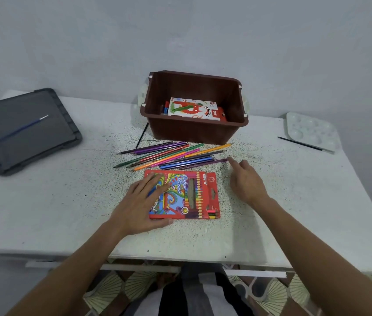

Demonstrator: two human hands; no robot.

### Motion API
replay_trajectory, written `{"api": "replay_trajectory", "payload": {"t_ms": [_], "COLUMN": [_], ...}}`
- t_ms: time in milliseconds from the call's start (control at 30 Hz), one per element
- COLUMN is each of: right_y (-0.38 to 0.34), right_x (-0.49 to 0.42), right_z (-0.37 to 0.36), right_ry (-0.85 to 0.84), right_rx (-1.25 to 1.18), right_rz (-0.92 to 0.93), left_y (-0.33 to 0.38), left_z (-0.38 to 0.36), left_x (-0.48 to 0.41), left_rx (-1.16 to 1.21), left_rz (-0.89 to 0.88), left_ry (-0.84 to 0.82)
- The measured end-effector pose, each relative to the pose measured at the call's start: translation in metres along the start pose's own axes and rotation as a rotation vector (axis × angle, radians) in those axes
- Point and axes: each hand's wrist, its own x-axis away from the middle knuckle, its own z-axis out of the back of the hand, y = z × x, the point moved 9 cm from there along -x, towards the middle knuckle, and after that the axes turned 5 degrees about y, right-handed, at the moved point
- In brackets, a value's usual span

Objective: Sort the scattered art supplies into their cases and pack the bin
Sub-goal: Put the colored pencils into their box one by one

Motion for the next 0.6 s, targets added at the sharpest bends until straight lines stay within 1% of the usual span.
{"api": "replay_trajectory", "payload": {"t_ms": [133,233,333,400,500,600], "right_y": [-0.002,0.002,0.006,0.012,0.03,0.045], "right_x": [-0.019,-0.025,-0.019,-0.01,0.008,0.03], "right_z": [0.001,0.005,0.005,0.01,0.027,0.04], "right_ry": [-0.059,-0.021,0.008,0.024,0.091,0.122], "right_rx": [0.096,0.171,0.268,0.278,0.249,0.182], "right_rz": [-0.001,-0.008,0.027,0.026,-0.018,0.004], "left_y": [0.0,0.0,0.0,0.001,0.001,0.001], "left_z": [0.0,0.001,0.002,0.004,0.005,0.005], "left_x": [0.0,0.0,0.001,0.001,0.001,0.001], "left_rx": [-0.009,-0.007,-0.001,0.006,0.007,0.005], "left_rz": [0.007,0.0,0.001,-0.002,-0.009,-0.006], "left_ry": [-0.012,-0.009,-0.001,0.012,0.016,0.014]}}
